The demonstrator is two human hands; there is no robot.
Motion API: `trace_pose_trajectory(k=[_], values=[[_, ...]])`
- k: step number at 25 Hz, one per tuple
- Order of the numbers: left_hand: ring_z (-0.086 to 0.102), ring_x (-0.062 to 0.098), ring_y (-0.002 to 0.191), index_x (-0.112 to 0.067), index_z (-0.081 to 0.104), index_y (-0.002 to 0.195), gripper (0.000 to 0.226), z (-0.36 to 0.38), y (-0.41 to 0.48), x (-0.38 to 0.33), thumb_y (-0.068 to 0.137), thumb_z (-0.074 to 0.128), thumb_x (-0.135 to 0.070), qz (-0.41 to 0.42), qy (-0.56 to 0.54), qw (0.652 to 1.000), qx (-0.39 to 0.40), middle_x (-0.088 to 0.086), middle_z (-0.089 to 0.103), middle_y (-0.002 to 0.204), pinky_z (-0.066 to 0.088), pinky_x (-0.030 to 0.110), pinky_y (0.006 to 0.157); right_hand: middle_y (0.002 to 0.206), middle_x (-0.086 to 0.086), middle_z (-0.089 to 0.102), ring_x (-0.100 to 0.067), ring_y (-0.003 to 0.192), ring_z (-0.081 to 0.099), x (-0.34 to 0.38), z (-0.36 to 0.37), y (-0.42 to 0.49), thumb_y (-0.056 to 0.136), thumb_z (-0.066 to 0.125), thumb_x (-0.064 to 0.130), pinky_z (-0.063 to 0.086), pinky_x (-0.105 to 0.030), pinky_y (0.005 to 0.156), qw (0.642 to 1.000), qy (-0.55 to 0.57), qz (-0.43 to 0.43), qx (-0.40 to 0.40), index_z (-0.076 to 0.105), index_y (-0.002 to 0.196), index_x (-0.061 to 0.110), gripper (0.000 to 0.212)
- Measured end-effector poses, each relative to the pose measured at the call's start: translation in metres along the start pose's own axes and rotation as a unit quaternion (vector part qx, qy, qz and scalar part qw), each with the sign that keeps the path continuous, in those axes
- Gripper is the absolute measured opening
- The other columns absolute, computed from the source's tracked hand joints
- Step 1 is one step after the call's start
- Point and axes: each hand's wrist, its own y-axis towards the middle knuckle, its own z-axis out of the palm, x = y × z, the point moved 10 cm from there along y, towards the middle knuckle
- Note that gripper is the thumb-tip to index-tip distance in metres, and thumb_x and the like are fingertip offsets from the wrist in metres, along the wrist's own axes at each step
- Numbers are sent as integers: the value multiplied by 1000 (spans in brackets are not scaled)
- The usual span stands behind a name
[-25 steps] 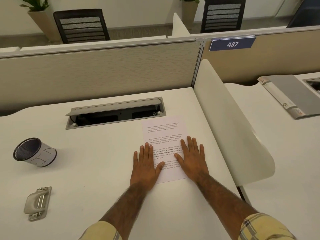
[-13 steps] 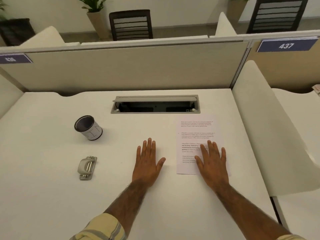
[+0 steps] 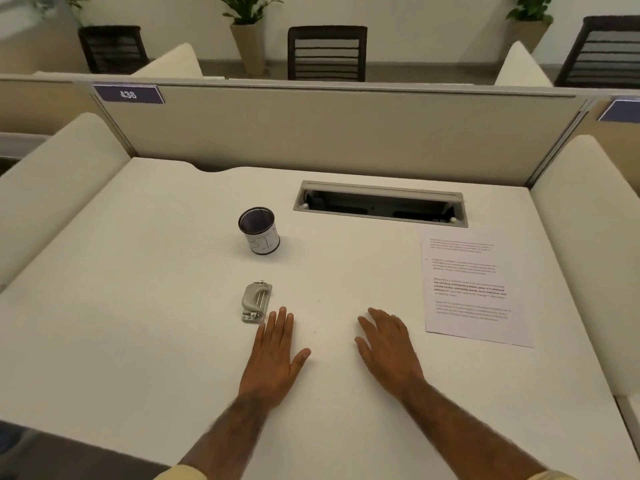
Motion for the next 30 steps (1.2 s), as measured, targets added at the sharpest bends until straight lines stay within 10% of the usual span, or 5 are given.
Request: trace_pose_trajectory(k=[15,30], values=[[-4,23,159,-12,4,163,73,18,13,3,102,16,-48,57,5,998,3,7,-4,172,0,45,127,109,-9,65,-28,100,59,58,22,79,101,46,16,51,-41,83,995,19,77,55,69,109,10,25],[-3,20,159,-11,10,163,76,13,11,3,104,13,-58,57,-3,998,-21,6,2,173,1,43,127,102,-6,65,-28,91,62,82,33,125,99,49,14,38,-36,77,986,-146,-39,74,69,102,14,20]])
